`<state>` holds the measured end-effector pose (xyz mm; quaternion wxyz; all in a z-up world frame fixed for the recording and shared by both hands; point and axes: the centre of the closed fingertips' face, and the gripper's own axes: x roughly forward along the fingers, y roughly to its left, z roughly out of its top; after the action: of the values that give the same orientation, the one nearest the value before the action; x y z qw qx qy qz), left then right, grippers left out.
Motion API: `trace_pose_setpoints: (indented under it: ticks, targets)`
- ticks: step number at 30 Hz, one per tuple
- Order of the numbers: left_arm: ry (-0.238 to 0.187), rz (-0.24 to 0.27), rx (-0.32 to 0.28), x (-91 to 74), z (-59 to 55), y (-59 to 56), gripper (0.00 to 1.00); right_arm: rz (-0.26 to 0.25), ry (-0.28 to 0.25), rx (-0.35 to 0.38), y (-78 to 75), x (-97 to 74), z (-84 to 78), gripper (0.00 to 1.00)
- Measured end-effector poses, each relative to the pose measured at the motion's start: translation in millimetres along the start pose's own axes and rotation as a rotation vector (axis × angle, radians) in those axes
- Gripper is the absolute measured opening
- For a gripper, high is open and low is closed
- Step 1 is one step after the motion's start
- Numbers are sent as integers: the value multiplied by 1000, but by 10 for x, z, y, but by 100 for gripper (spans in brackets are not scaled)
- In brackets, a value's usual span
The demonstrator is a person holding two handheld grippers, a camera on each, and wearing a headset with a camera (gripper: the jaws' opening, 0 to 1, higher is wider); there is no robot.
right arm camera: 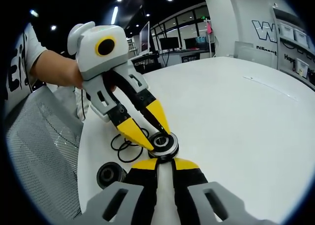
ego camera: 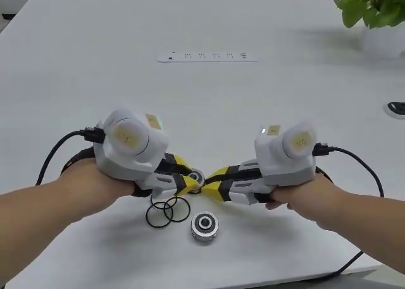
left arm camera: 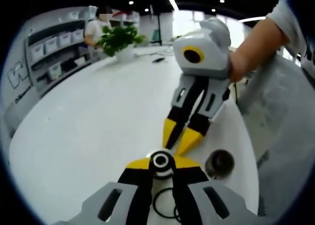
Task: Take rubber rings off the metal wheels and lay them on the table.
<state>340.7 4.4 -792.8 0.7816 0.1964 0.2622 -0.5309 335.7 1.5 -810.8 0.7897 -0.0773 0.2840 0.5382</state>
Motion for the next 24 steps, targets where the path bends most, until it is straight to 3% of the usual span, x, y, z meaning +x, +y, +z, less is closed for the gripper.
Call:
trace_pose_setpoints:
  ticks: [4,6,11,14,19,20,24]
  targets:
    - [-1,18,15,-11,14,5,14,-2,0,9,4,2,2,7]
    - [5,24,34,-23,11,-8,14,-2,6,28,-4,-1,-12,2]
    - [7,33,29,-42,-2,12,14,-14,3,58,-26,-2,-3,0]
    - [8,46,52,-49,-13,-4,13,-20,-15,127,-52,-6,14,0]
    - [-5,54,29,-65,-27,5,13,-30,-37,187,-89,-62,40,0]
    - [-2,55,33,-65,-27,-4,13,-27,-70,231,-94,-73,92,0]
    - [-10,67,29,-60,-31,-14,13,-27,-82,253,-99,-86,123,0]
